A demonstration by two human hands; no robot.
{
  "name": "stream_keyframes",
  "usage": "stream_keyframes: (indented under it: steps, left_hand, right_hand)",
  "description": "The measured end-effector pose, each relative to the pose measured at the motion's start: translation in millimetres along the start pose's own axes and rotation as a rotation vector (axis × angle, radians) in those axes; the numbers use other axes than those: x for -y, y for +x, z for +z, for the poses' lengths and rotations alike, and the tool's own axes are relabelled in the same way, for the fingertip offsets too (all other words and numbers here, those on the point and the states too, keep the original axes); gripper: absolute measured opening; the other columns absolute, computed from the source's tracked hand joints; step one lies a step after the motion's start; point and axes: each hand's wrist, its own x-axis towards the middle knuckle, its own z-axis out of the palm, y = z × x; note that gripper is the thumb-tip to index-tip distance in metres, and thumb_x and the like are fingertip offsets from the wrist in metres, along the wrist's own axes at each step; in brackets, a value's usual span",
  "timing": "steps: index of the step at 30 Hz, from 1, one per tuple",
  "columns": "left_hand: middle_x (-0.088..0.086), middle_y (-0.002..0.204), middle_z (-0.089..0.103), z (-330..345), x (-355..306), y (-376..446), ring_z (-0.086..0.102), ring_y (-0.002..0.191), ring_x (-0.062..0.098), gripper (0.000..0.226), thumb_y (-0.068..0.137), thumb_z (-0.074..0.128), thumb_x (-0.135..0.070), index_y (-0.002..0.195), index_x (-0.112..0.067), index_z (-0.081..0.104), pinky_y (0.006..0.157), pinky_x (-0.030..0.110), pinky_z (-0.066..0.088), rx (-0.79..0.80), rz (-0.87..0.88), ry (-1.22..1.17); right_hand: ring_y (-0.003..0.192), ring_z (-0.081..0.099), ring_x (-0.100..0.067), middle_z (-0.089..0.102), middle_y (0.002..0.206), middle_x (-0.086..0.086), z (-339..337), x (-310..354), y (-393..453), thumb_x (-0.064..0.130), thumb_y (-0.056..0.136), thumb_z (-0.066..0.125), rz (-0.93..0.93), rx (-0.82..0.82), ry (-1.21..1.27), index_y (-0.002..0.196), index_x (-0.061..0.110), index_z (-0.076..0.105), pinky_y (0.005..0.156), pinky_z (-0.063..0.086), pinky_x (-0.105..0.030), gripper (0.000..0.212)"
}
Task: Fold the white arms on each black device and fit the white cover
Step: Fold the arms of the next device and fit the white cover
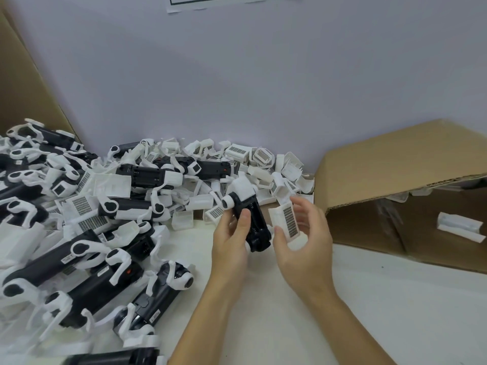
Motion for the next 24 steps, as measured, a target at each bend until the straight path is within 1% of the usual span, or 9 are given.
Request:
stream_keyframes:
  steps: [2,4,6,7,9,12,16,21,24]
  left_hand:
    - [-0.005,0.108,0.076,1.5,-0.4,-0.9,0.070,0.101,0.005,0.021,0.102,0.051,-0.027,0.115,-0.025,0.067,0.074,0.014,0.052,0.022,0.009,0.004]
    - [0.000,0.111,0.075,4.0,-0.2,-2.3,0.070,0.106,0.014,0.026,0.103,0.048,-0.030,0.119,-0.022,0.066,0.085,0.026,0.056,0.051,-0.016,0.001]
    - [0.001,0.114,0.074,6.3,-0.5,-4.0,0.069,0.110,0.020,0.035,0.100,0.047,-0.042,0.121,-0.022,0.065,0.098,0.041,0.054,0.090,-0.048,-0.002]
    - [0.001,0.115,0.074,6.9,-0.4,-4.7,0.068,0.111,0.020,0.039,0.097,0.048,-0.048,0.122,-0.023,0.065,0.099,0.044,0.053,0.120,-0.055,0.005]
    - [0.000,0.116,0.073,7.5,0.3,-5.4,0.069,0.111,0.019,0.042,0.094,0.053,-0.051,0.124,-0.024,0.064,0.093,0.038,0.056,0.168,-0.038,0.029]
    - [0.002,0.116,0.073,7.2,0.8,-4.9,0.069,0.109,0.019,0.033,0.094,0.057,-0.038,0.122,-0.023,0.064,0.082,0.028,0.058,0.162,-0.011,0.021]
    - [0.006,0.113,0.074,5.3,1.7,-4.1,0.071,0.105,0.023,0.026,0.103,0.050,-0.028,0.121,-0.018,0.066,0.077,0.031,0.059,0.140,-0.043,0.004]
    - [0.012,0.105,0.075,4.8,0.2,-4.8,0.070,0.093,0.029,0.035,0.092,0.054,-0.038,0.111,-0.013,0.070,0.083,0.043,0.058,0.105,-0.062,-0.039]
    - [0.007,0.098,0.075,6.3,-0.2,-6.7,0.071,0.085,0.018,0.048,0.083,0.054,-0.045,0.113,-0.009,0.067,0.066,0.028,0.057,0.117,-0.059,-0.072]
  right_hand:
    - [0.107,0.058,-0.011,0.056,0.116,0.007,4.3,1.5,-3.2,0.018,0.079,0.071,-0.061,0.016,-0.003,0.127,0.028,0.052,0.087,0.045,-0.011,0.052]
    - [0.107,0.059,-0.010,0.055,0.116,0.008,7.3,1.1,-5.5,0.018,0.080,0.075,-0.104,0.061,-0.017,0.127,0.027,0.052,0.086,0.045,-0.011,0.053]
    - [0.106,0.058,-0.007,0.054,0.115,0.008,8.5,-0.3,-6.1,0.016,0.081,0.078,-0.118,0.092,-0.043,0.127,0.026,0.053,0.084,0.044,-0.008,0.053]
    - [0.106,0.057,-0.007,0.053,0.115,0.009,8.5,-0.2,-5.8,0.015,0.081,0.078,-0.108,0.094,-0.051,0.127,0.026,0.053,0.084,0.043,-0.007,0.054]
    - [0.107,0.057,-0.006,0.054,0.114,0.011,7.6,1.3,-5.3,0.018,0.082,0.077,-0.088,0.094,-0.054,0.128,0.026,0.053,0.084,0.042,-0.006,0.052]
    - [0.107,0.057,-0.003,0.055,0.115,0.011,6.1,4.3,-5.0,0.024,0.082,0.073,-0.090,0.134,-0.060,0.128,0.025,0.054,0.084,0.042,-0.005,0.050]
    - [0.105,0.059,-0.005,0.060,0.112,0.011,4.1,5.5,-4.3,0.025,0.081,0.073,-0.082,0.159,-0.042,0.127,0.022,0.056,0.081,0.044,-0.007,0.049]
    - [0.093,0.064,-0.015,0.067,0.095,0.008,3.9,4.7,-3.6,0.027,0.084,0.064,0.052,0.115,0.091,0.112,0.024,0.058,0.082,0.052,-0.034,0.029]
    - [0.088,0.062,-0.021,0.065,0.090,-0.003,3.7,1.9,-2.5,0.037,0.084,0.061,0.165,0.092,0.096,0.102,0.019,0.062,0.081,0.052,-0.044,0.025]
